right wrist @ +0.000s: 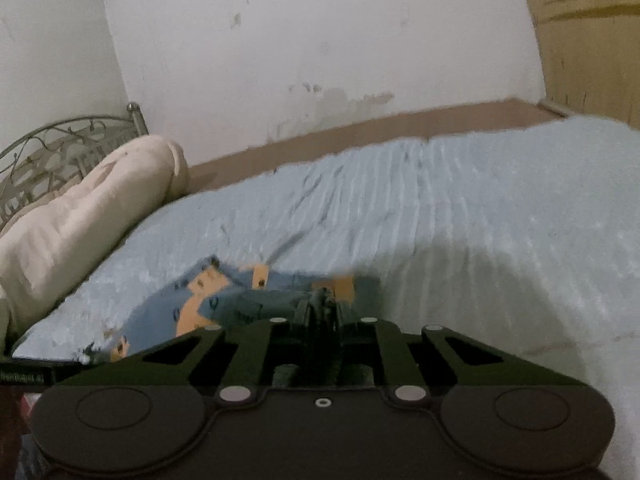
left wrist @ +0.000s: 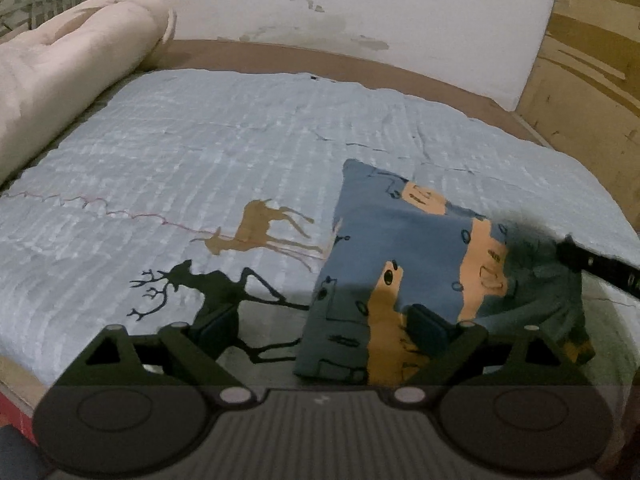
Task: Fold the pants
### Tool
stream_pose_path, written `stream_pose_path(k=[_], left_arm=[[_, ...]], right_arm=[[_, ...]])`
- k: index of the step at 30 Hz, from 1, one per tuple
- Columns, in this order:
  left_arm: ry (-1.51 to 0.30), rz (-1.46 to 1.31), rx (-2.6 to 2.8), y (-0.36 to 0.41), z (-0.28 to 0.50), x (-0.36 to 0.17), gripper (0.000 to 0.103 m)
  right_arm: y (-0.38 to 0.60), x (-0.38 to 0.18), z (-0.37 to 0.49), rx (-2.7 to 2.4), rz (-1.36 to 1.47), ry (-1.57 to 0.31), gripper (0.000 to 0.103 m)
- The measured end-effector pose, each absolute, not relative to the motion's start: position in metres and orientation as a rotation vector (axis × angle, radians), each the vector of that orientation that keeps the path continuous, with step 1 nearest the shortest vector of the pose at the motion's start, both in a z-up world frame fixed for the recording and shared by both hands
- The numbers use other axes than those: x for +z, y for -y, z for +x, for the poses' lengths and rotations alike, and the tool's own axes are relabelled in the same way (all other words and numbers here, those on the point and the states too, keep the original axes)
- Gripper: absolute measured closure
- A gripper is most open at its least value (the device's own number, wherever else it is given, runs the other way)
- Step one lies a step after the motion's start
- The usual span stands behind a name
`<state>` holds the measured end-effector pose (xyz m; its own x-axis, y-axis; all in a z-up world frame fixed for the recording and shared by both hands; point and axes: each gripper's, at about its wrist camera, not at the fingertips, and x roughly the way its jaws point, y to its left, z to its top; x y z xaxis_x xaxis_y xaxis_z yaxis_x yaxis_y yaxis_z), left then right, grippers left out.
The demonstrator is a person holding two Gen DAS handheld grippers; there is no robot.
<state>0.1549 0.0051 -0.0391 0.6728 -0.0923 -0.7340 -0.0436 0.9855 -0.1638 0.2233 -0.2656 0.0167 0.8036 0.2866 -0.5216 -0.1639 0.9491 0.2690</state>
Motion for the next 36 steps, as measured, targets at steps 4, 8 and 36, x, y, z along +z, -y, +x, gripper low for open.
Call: stream_pose_path(k=[4, 8, 36], left_arm=[[-0.846, -0.163, -0.047, 0.001, 0.157, -0.045, 0.009], [-0.846, -0.149, -0.047, 0.004, 0.157, -0.047, 0.009], [-0.864, -0.081, -0.052, 0.008, 0.145, -0.043, 0.001]], right_arm=[[0.266, 0.024, 0.227, 0.221, 0.189, -0.561, 0.091], [0.265, 0.012, 0.231, 0.206, 0.166, -0.635, 0.074], [0.262, -0.001, 0.168, 0.178, 0.095, -0.688, 0.001]])
